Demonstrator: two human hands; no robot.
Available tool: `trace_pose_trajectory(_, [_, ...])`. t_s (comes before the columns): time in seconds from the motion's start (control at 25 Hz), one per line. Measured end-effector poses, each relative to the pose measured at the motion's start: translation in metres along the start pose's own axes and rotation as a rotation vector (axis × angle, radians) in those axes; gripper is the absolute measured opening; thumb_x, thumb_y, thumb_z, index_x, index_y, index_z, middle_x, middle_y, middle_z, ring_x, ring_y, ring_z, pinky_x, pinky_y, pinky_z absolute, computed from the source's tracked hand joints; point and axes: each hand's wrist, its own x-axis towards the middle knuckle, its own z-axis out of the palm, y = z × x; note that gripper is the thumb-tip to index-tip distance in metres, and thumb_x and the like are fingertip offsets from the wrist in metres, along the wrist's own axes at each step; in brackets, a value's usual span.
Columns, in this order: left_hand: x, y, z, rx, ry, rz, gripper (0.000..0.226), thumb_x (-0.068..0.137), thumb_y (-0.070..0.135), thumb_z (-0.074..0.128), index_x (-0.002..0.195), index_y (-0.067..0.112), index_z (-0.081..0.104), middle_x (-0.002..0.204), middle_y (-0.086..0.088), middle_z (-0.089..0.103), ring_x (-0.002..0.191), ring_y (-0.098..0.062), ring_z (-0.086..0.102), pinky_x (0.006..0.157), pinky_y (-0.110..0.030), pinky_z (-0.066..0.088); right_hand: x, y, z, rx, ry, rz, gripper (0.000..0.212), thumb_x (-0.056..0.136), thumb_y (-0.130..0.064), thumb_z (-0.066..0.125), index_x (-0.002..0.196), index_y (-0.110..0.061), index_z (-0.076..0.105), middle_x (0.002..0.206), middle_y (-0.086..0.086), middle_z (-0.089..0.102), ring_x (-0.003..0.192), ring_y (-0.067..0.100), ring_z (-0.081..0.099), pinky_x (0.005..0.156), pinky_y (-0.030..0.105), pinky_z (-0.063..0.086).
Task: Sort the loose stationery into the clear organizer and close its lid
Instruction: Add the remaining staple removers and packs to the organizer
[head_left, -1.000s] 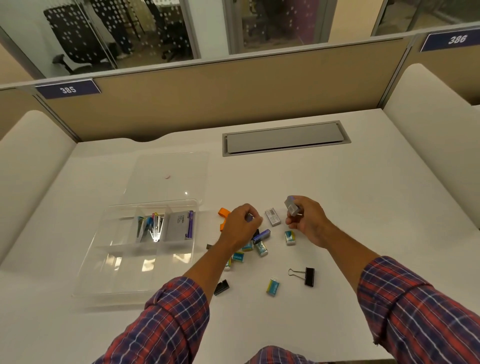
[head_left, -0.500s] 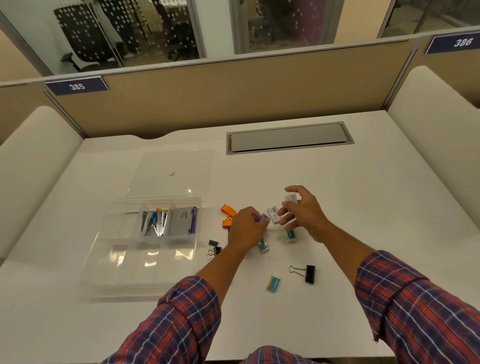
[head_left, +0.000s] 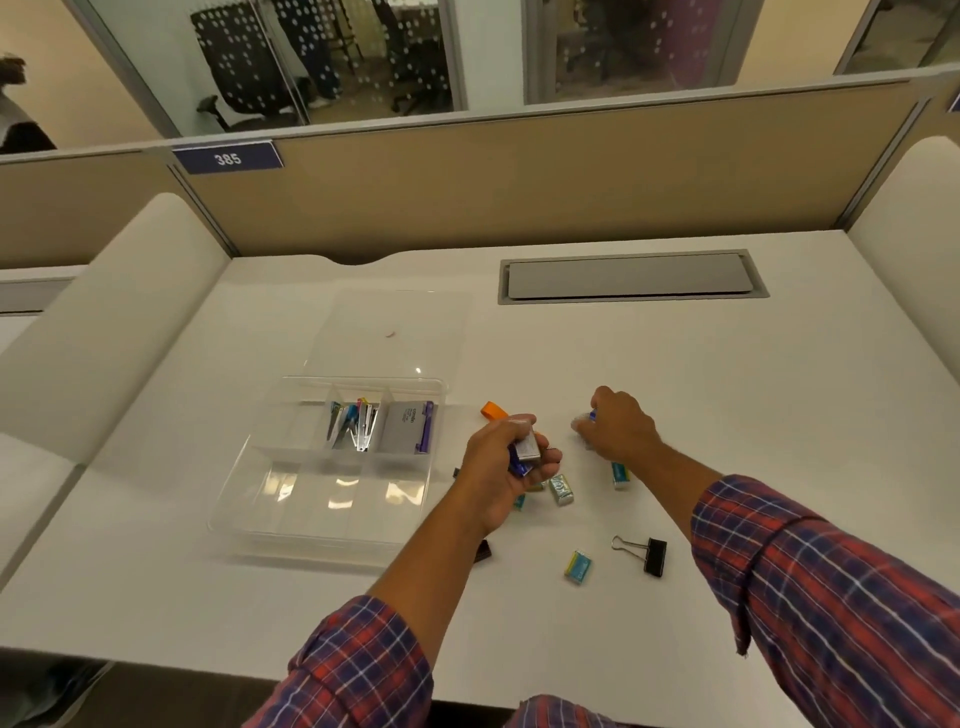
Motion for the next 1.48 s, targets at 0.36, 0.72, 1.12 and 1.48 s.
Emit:
trace_pose_trajectory(0.36, [-0.039,0.036,-0.065,-0.088,0.158,0.134,0.026,0.096,0.006,0.059,0.121,0.004,0.062,0.09,-0.017,0.076,0.084,-0.032,0.076,0.073,-0.041,0.063,0.002,-0.016,0.012,0.307,0.036,0.198,0.033,0.093,-0.031,0.055,0.106,0.0,0.049,0.099,0.016,0.057,0.09,0.036,0.058,0.071,0.037,0.047])
trace_pose_trajectory(0.72, [-0.071,0.083,-0.15,-0.007,0.284,0.168,0.03,0.093,0.004,0.062,0.123,0.005,0.062,0.103,-0.021,0.07,0.085,-0.031,0.075,0.079,-0.043,0.063,-0.054,-0.102,-0.002,1.374,-0.247,0.238,0.026,0.094,-0.025,0.052,0.105,-0.008,0.068,0.083,0.016,0.068,0.062,0.022,0.064,0.062,0.035,0.055])
trace_pose_trajectory(1.12, [-0.08,0.085,-0.17,0.439,0.223,0.023,0.033,0.102,0.006,0.057,0.135,0.011,0.058,0.117,-0.018,0.068,0.104,-0.033,0.073,0.089,-0.046,0.063,-0.102,-0.211,0.055,0.712,-0.307,-0.052,0.023,0.094,-0.006,0.063,0.112,-0.019,0.059,0.108,0.012,0.067,0.083,0.025,0.076,0.075,0.04,0.065])
trace_pose_trajectory(1.48, [-0.072,0.07,-0.179,0.854,0.236,0.026,0.043,0.1,0.005,0.063,0.142,0.013,0.055,0.121,-0.013,0.067,0.095,-0.026,0.072,0.082,-0.04,0.065,-0.106,-0.229,0.087,0.309,-0.324,-0.159,0.036,0.092,-0.01,0.063,0.126,-0.019,0.052,0.125,0.007,0.06,0.097,0.016,0.06,0.078,0.03,0.053])
